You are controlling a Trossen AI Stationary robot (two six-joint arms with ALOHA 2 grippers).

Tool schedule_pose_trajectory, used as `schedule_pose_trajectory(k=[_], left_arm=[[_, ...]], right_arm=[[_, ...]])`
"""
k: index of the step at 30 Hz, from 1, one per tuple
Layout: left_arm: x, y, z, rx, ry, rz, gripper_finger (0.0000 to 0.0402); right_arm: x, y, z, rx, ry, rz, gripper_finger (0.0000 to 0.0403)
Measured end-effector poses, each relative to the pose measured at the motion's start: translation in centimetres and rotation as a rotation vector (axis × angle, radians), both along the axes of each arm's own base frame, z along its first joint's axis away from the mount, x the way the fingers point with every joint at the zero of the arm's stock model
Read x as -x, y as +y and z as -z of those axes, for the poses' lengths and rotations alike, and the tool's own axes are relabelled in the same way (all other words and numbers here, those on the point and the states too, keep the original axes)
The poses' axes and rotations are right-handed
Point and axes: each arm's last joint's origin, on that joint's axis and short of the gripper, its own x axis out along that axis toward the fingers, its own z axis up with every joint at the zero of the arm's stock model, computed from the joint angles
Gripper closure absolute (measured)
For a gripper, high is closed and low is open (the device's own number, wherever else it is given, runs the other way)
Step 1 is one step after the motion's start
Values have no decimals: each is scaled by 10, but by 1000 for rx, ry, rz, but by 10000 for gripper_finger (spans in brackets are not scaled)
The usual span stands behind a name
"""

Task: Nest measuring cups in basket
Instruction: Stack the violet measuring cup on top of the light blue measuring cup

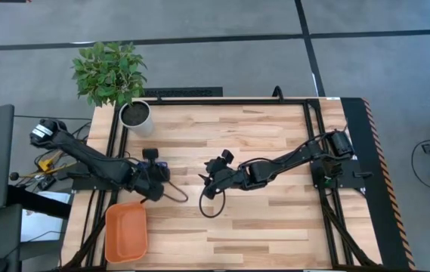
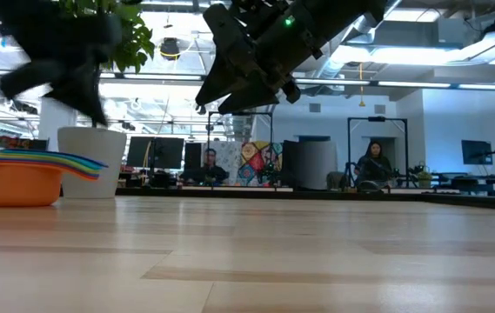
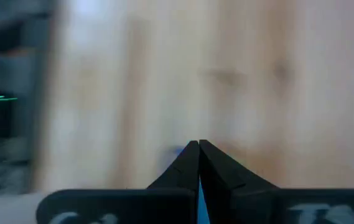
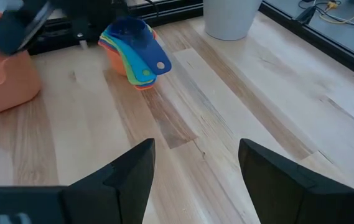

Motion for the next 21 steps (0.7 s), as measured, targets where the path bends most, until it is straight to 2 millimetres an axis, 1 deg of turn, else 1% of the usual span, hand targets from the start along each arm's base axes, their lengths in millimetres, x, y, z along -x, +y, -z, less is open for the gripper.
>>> schedule_pose_trajectory(k=[3, 5, 7, 9, 11, 14, 18, 21], left_arm=[[-6, 13, -22, -152, -26, -95, 401], [-10, 27, -25, -136, 7, -131, 401], [-14, 41, -20, -41, 61, -131, 401], [-17, 54, -10, 46, 102, -121, 401], [-16, 65, -2, 86, 126, -125, 401], [-16, 82, 0, 139, 137, -176, 401], [-14, 107, 2, 335, 123, -233, 401], [-13, 124, 8, 364, 140, -309, 401]], right_arm=[[-1, -3, 0, -2, 0, 6, 148], [-1, -6, 0, -5, -1, 12, 148], [-1, -6, 0, -8, -3, 15, 148], [-1, -4, 0, -8, -2, 10, 148], [0, -2, 0, -8, -2, 5, 148], [0, -2, 0, -8, 1, 3, 148], [0, -3, 0, -1, 3, 4, 148], [-1, -6, 0, -1, 4, 10, 148]])
